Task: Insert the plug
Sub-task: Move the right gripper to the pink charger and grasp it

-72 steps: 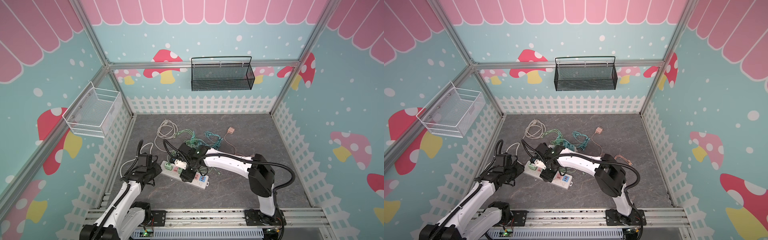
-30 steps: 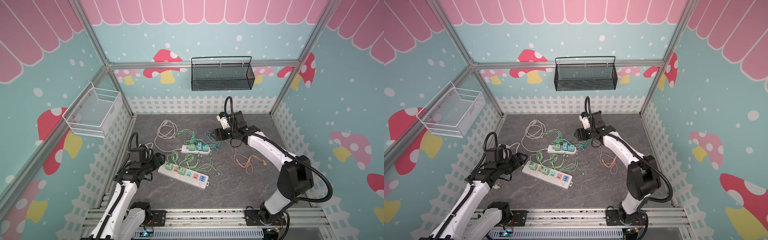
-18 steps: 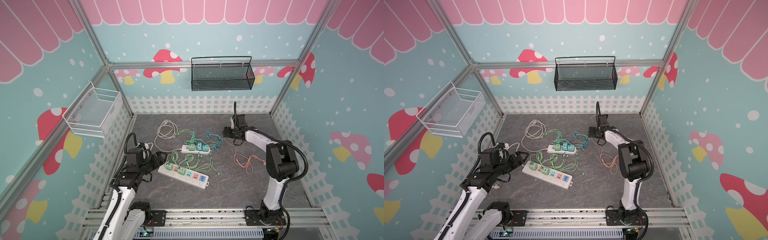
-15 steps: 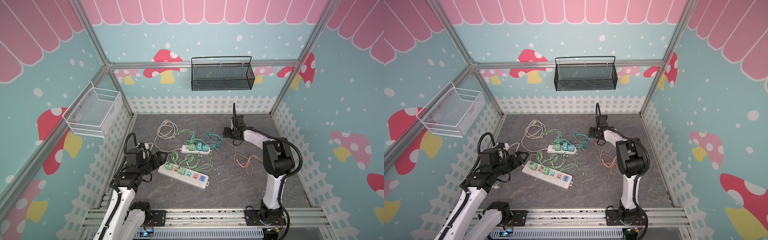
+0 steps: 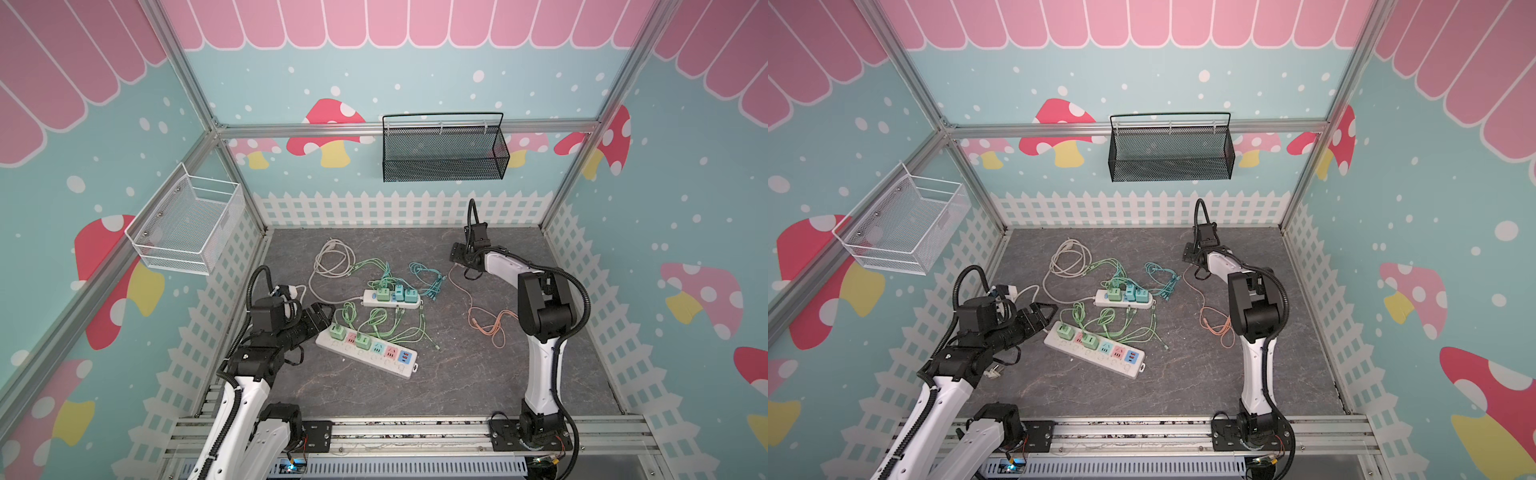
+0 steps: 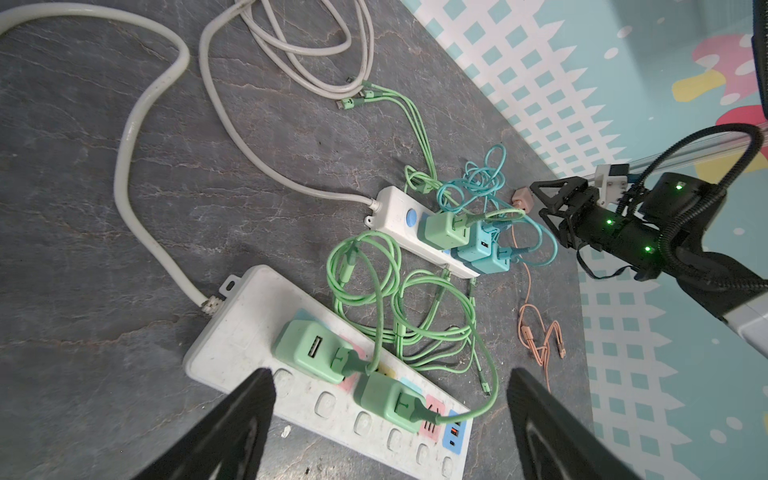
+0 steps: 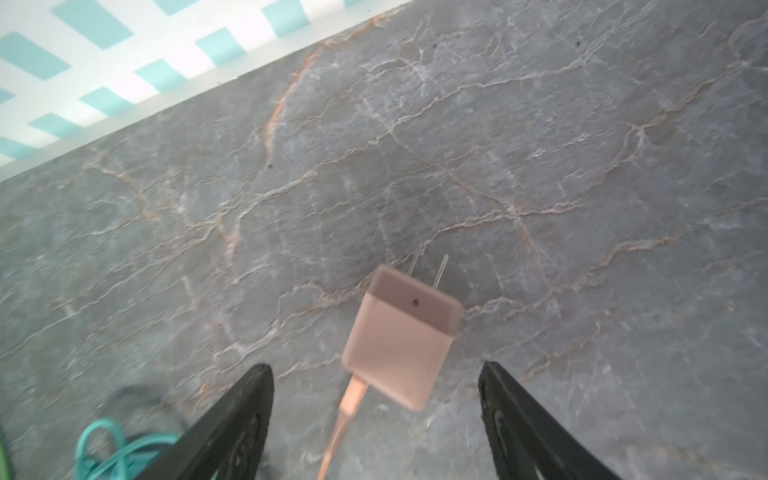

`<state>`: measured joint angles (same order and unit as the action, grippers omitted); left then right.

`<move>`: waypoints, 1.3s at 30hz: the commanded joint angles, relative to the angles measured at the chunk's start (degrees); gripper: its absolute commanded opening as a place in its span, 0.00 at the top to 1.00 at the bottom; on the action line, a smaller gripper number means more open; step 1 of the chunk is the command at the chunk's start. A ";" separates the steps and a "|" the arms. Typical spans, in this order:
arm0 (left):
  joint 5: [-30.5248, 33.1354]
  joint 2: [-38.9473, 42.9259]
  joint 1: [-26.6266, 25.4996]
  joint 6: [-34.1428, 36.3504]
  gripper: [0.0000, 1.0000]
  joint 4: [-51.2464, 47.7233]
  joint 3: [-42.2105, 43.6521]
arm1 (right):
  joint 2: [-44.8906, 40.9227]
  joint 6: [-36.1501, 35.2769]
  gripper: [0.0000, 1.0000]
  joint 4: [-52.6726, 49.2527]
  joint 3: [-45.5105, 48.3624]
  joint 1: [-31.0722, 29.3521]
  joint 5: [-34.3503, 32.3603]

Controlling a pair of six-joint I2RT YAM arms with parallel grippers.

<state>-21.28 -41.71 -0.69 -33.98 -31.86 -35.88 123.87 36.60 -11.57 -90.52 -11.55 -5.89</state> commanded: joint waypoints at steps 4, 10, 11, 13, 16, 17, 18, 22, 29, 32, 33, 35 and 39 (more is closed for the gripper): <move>-1.01 0.75 0.42 1.63 0.13 0.71 -0.07 | 3.32 1.45 0.20 -0.55 -3.26 0.53 0.30; -0.76 0.93 0.43 1.65 0.13 0.73 -0.07 | 5.80 1.10 0.24 -1.06 -5.78 0.65 1.87; -0.75 0.98 0.43 1.63 0.13 0.70 -0.07 | 6.02 1.11 0.25 -1.04 -5.89 0.66 2.36; -0.65 1.10 0.44 1.63 0.13 0.69 0.02 | 6.40 1.11 0.27 -0.99 -6.07 0.68 2.86; -0.61 1.28 0.43 1.56 0.13 0.72 0.02 | 6.92 1.16 0.30 -1.17 -6.31 0.74 3.31; -0.56 1.36 0.45 1.55 0.13 0.72 0.06 | 7.14 1.13 0.31 -1.26 -6.25 0.72 3.51; -0.60 1.45 0.43 1.56 0.13 0.72 0.09 | 7.17 1.11 0.31 -1.32 -6.26 0.67 3.59; -0.52 1.70 0.42 1.57 0.13 0.75 0.11 | 7.63 0.38 0.35 -1.43 -6.33 0.70 4.29; -0.28 1.63 0.44 1.47 0.13 0.72 0.19 | 8.30 -2.13 0.45 -1.65 -6.86 0.74 4.79; -0.26 1.63 0.45 1.41 0.12 0.69 0.19 | 7.74 -4.05 0.52 -1.71 -6.80 0.74 5.53; -0.25 1.64 0.47 1.37 0.13 0.74 0.21 | 7.44 -4.69 0.53 -1.82 -6.73 0.70 5.63; -0.49 1.62 0.46 1.39 0.12 0.69 0.24 | 6.26 -7.11 0.60 -1.70 -6.28 0.75 6.41; -1.00 1.28 0.43 1.41 0.12 0.96 0.11 | 2.97 -12.51 0.66 -0.78 -4.78 0.74 7.80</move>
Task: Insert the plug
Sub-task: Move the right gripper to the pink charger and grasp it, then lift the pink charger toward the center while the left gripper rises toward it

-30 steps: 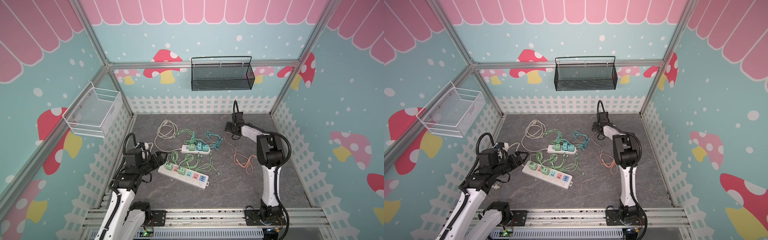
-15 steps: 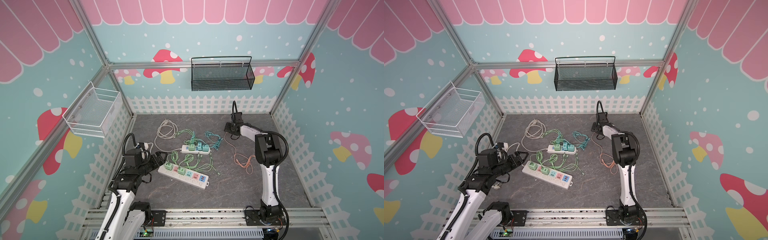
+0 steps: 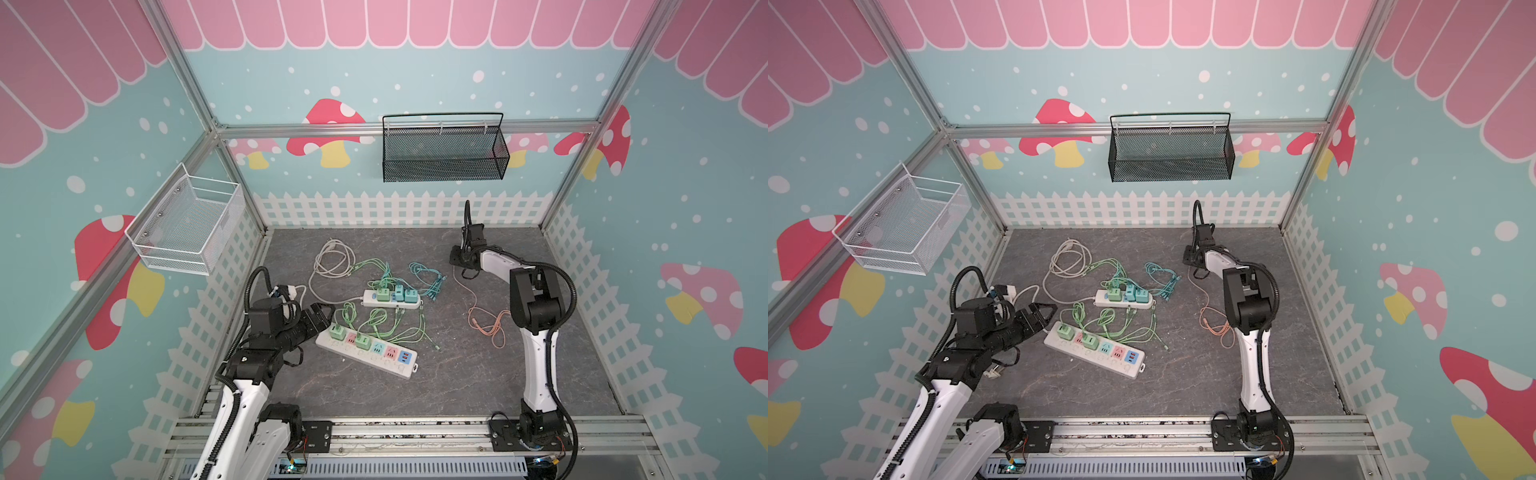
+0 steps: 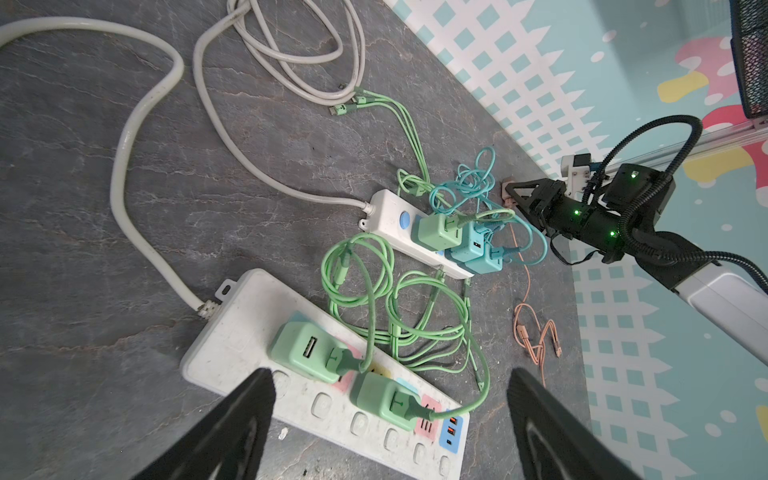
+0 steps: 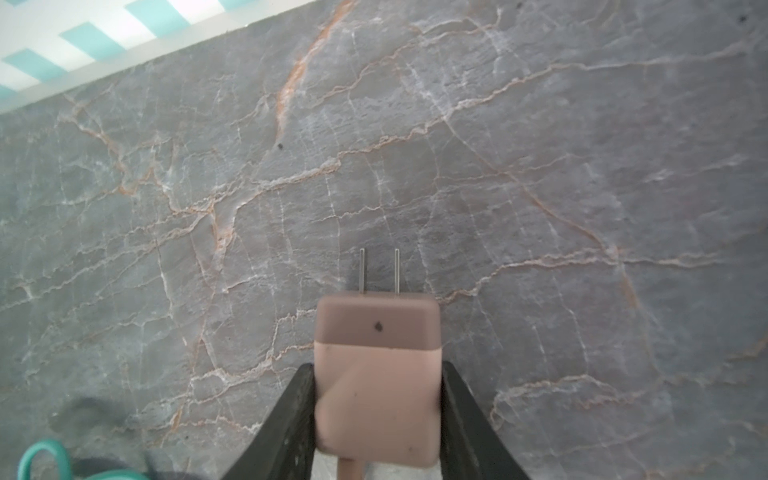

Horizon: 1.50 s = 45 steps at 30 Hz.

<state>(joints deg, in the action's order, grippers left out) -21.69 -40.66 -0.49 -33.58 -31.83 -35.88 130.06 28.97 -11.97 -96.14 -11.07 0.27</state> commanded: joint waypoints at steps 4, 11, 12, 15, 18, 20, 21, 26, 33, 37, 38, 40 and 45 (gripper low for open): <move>-1.97 -0.38 0.26 0.98 0.12 1.74 -0.03 | -8.03 -10.20 0.69 -0.37 2.28 0.26 3.85; -6.89 -1.85 0.34 -0.39 0.11 4.31 -1.77 | -19.83 -14.11 0.72 6.96 11.05 -0.41 18.80; -8.52 -2.42 0.26 -0.96 0.11 5.42 -2.20 | -20.80 -14.74 0.73 7.41 11.98 -0.81 20.12; -13.98 -4.72 0.30 -2.88 0.12 8.82 -3.52 | -26.22 -17.24 0.74 8.40 13.99 -2.29 24.10; -18.73 -7.22 0.24 -3.65 0.12 10.95 -5.19 | -30.49 -19.98 0.74 9.79 16.28 -4.39 27.67; -20.90 -8.38 0.25 -3.09 0.12 11.21 -6.53 | -33.24 -21.36 0.74 10.93 17.97 -6.02 28.91; -21.51 -8.76 0.24 -2.82 0.12 11.22 -7.12 | -34.50 -22.23 0.74 11.64 18.94 -6.93 30.20; -23.42 -10.68 -0.15 -2.10 0.12 11.35 -10.17 | -39.43 -26.81 0.74 11.58 21.32 -12.92 32.41; -25.95 -13.38 -6.00 -0.72 0.13 12.36 -14.43 | -43.73 -28.84 0.75 10.74 22.26 -18.69 36.56; -25.47 -15.18 -10.44 0.09 0.13 12.56 -16.65 | -45.14 -30.92 0.76 8.47 21.70 -21.28 37.44; -25.13 -15.68 -10.96 0.10 0.14 12.56 -17.14 | -45.45 -31.39 0.77 8.03 21.61 -21.68 37.78; -24.89 -16.63 -11.62 0.16 0.15 12.83 -17.86 | -46.01 -32.25 0.77 7.08 21.67 -22.71 38.44; -25.52 -18.20 -13.59 0.89 0.18 13.90 -18.87 | -46.32 -33.92 0.78 4.66 21.05 -24.99 39.92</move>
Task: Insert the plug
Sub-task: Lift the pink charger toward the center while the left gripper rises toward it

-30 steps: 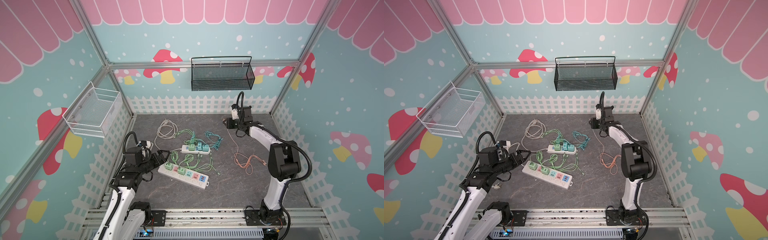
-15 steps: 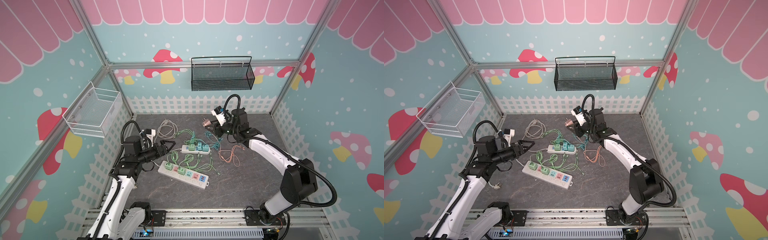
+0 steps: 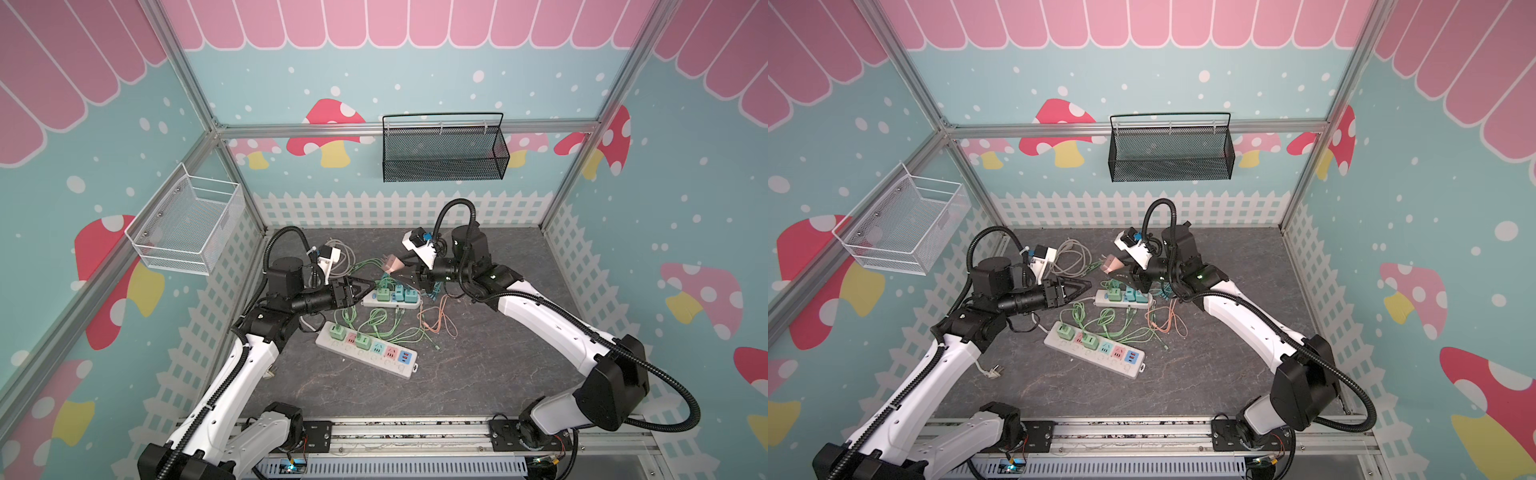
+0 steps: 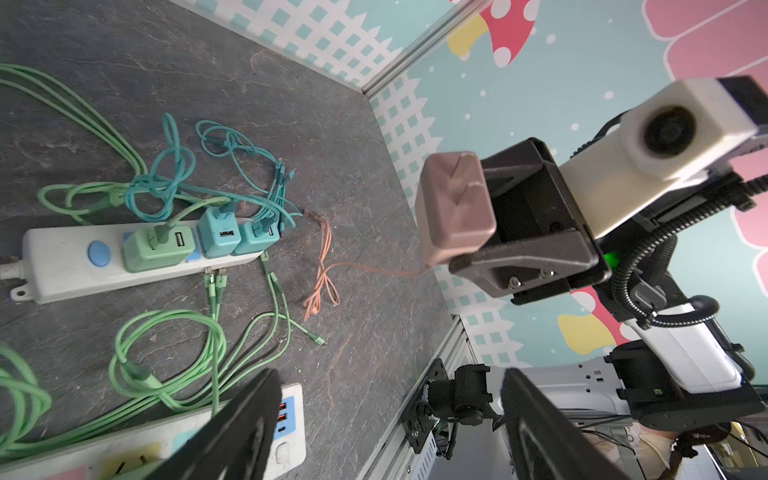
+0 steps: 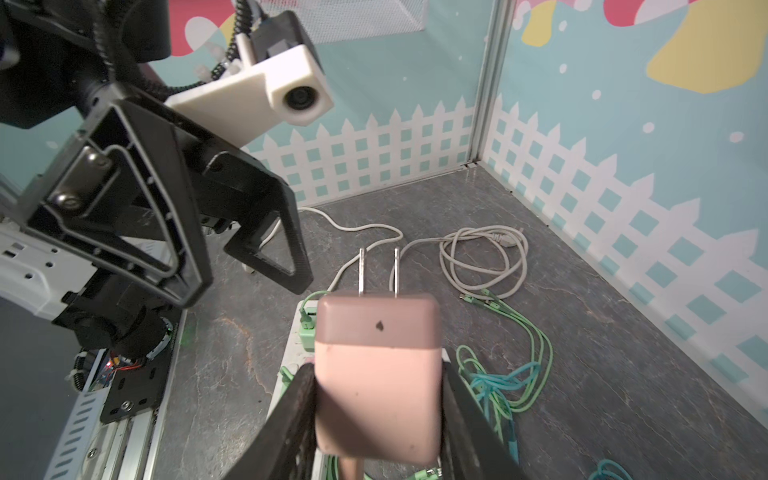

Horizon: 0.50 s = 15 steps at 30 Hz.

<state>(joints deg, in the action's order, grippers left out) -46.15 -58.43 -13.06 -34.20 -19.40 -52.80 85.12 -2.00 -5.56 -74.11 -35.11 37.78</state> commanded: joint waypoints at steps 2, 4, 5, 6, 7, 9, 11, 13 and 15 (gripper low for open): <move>-1.00 -1.08 -1.98 1.67 0.19 1.72 -2.55 | -1.34 -3.35 0.78 -2.30 -1.23 -1.75 2.69; -1.04 -1.87 -2.96 1.67 0.21 1.79 -3.39 | -1.15 -3.96 0.79 -3.00 -1.56 -2.74 2.67; -0.92 -2.16 -3.26 1.63 0.22 1.82 -3.57 | -0.99 -4.21 0.79 -3.32 -1.74 -3.06 2.42; -0.66 -2.51 -3.53 1.59 0.23 1.83 -3.92 | -0.93 -4.55 0.79 -3.70 -1.92 -3.52 2.21; -0.46 -2.80 -3.72 1.44 0.25 1.91 -4.13 | -0.84 -4.80 0.79 -3.91 -2.06 -3.88 1.95; -0.50 -3.38 -4.00 1.03 0.29 2.25 -4.24 | -0.84 -5.31 0.79 -4.24 -2.13 -4.50 1.34; -0.45 -3.83 -4.23 0.69 0.32 2.42 -4.47 | -0.75 -5.92 0.79 -4.82 -2.38 -5.11 0.65; -0.35 -4.13 -4.47 0.45 0.35 2.60 -4.58 | -0.76 -6.46 0.79 -5.35 -2.53 -5.71 0.01; -0.15 -4.45 -4.60 0.14 0.39 2.70 -4.60 | -0.84 -6.85 0.79 -5.67 -2.60 -6.32 -1.01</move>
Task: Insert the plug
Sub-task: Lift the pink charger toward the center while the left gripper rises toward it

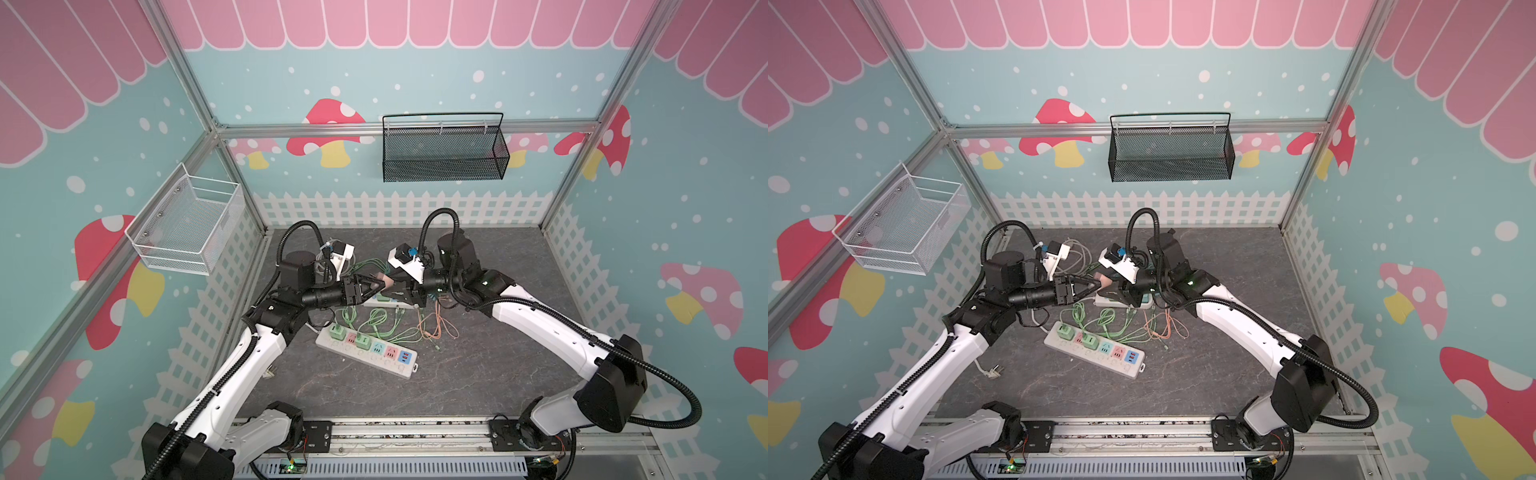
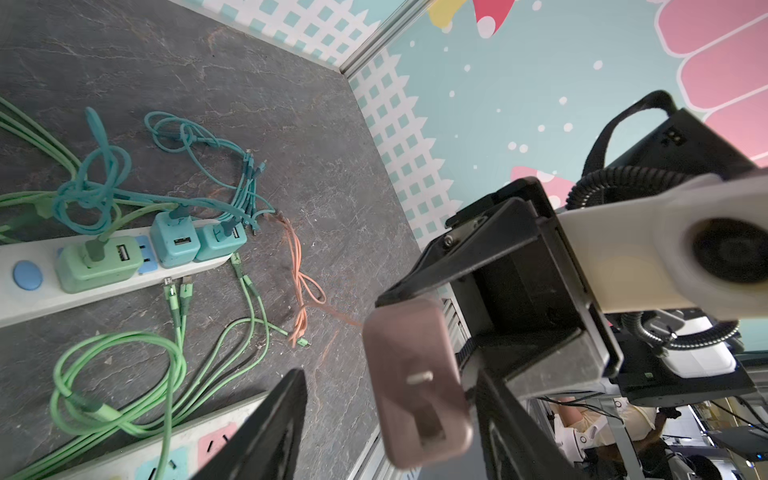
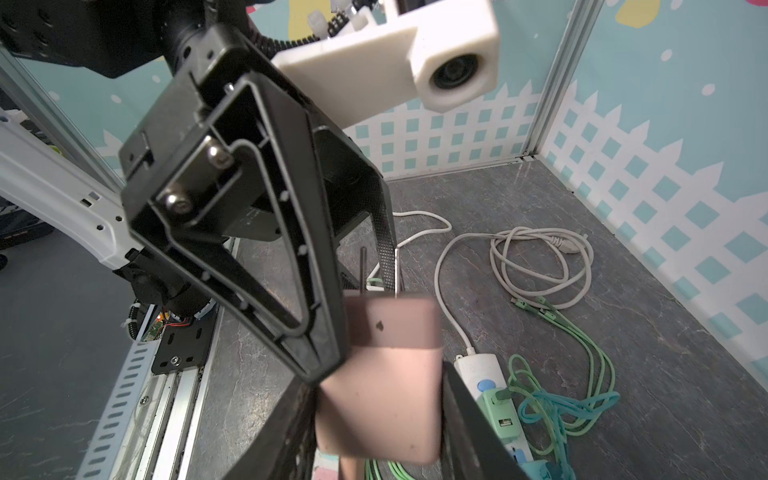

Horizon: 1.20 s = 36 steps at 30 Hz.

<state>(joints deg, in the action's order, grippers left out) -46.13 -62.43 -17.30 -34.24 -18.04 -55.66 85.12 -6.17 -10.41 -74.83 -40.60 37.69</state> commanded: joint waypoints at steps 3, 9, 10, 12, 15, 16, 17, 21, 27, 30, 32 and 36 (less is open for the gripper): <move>-0.21 -1.10 -0.54 -0.34 0.48 1.61 -2.00 | -1.04 -3.39 0.79 -1.28 -1.87 -1.49 -2.45; -0.72 -2.15 -0.98 -0.83 0.63 1.69 -2.51 | -0.62 -4.40 0.79 -2.05 -1.89 -2.33 -5.99; -0.78 -2.24 -1.01 -0.83 0.65 1.67 -2.47 | -0.49 -4.46 0.79 -2.19 -1.91 -2.44 -6.69; -0.98 -2.42 -1.07 -0.92 0.69 1.69 -2.53 | -0.17 -4.68 0.78 -2.46 -2.05 -2.64 -7.54; -1.07 -2.51 -1.17 -0.90 0.75 1.68 -2.44 | 0.16 -4.32 0.74 -2.42 -1.91 -2.73 -7.98; -1.06 -2.52 -1.16 -0.83 0.77 1.68 -2.43 | 0.21 -4.08 0.70 -2.31 -1.89 -2.76 -8.05; -0.94 -2.52 -1.16 -0.78 0.79 1.65 -2.27 | 0.31 -3.79 0.65 -2.19 -1.76 -2.75 -8.23; 0.43 -2.52 -1.16 -0.02 0.86 1.72 -1.66 | 0.05 -1.66 0.50 -1.84 -0.92 -2.74 -8.79; 3.79 -2.77 -1.18 1.32 0.98 2.13 -0.33 | -2.65 2.58 0.34 -2.79 0.53 -2.64 -12.72; 5.29 -3.27 -1.21 1.93 1.00 2.46 -0.06 | -5.34 4.58 0.28 -2.61 2.22 -2.64 -12.24; 5.99 -3.48 -1.16 1.98 1.00 3.28 0.10 | -7.21 6.24 0.25 -1.95 3.63 -2.64 -11.07; 7.52 -3.32 -1.16 1.13 1.00 7.46 1.52 | -10.85 11.42 0.22 2.23 8.69 -2.64 -5.24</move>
<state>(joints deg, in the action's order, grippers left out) -40.58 -65.80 -18.15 -33.82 -15.25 -55.35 76.31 0.91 -11.42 -69.10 -43.18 27.92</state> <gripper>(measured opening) 0.260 0.776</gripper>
